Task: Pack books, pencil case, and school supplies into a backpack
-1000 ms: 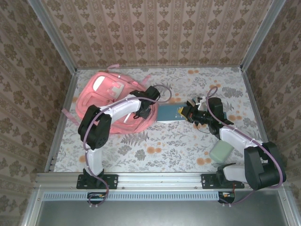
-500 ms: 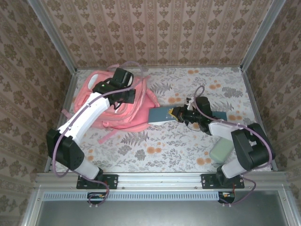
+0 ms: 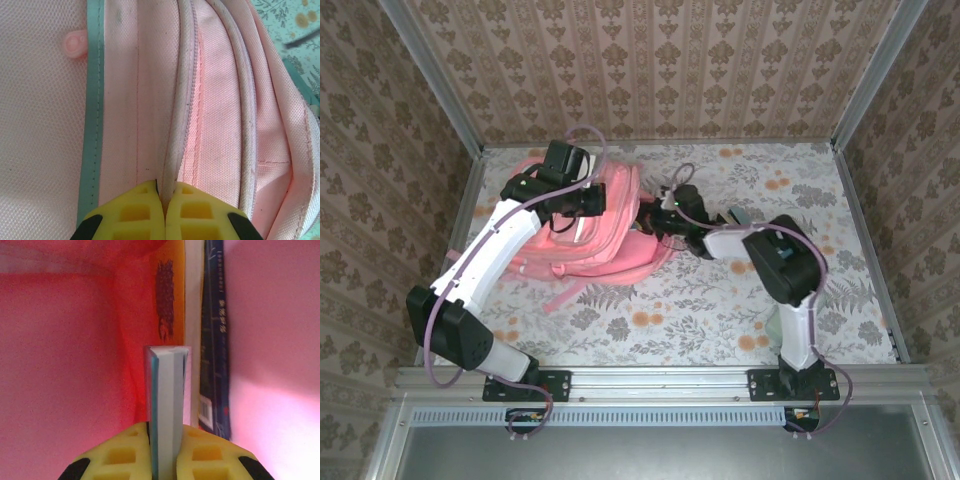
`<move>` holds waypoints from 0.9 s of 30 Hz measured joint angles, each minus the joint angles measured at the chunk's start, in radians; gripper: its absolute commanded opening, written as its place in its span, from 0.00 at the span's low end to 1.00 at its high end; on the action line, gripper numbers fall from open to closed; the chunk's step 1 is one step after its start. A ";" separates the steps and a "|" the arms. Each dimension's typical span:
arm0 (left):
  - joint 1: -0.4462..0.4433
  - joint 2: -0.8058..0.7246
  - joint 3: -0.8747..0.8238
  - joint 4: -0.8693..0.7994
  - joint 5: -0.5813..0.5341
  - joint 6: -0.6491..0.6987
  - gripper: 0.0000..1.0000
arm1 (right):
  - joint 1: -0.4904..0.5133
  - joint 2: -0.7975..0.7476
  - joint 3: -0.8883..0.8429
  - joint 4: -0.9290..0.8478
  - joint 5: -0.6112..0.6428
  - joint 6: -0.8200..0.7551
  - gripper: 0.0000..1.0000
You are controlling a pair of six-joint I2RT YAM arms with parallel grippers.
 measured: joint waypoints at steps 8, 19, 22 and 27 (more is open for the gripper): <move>0.001 0.000 -0.017 0.014 0.029 -0.011 0.00 | 0.097 0.244 0.326 -0.050 0.115 0.041 0.01; 0.028 -0.002 -0.029 0.052 0.024 -0.021 0.00 | 0.127 0.330 0.566 -0.254 0.159 0.005 0.62; 0.033 -0.006 -0.038 0.052 0.042 -0.021 0.00 | 0.121 0.266 0.476 -0.296 0.162 -0.032 0.65; 0.047 -0.013 -0.059 0.069 0.076 -0.021 0.00 | 0.100 0.117 0.327 -0.408 0.161 -0.117 0.67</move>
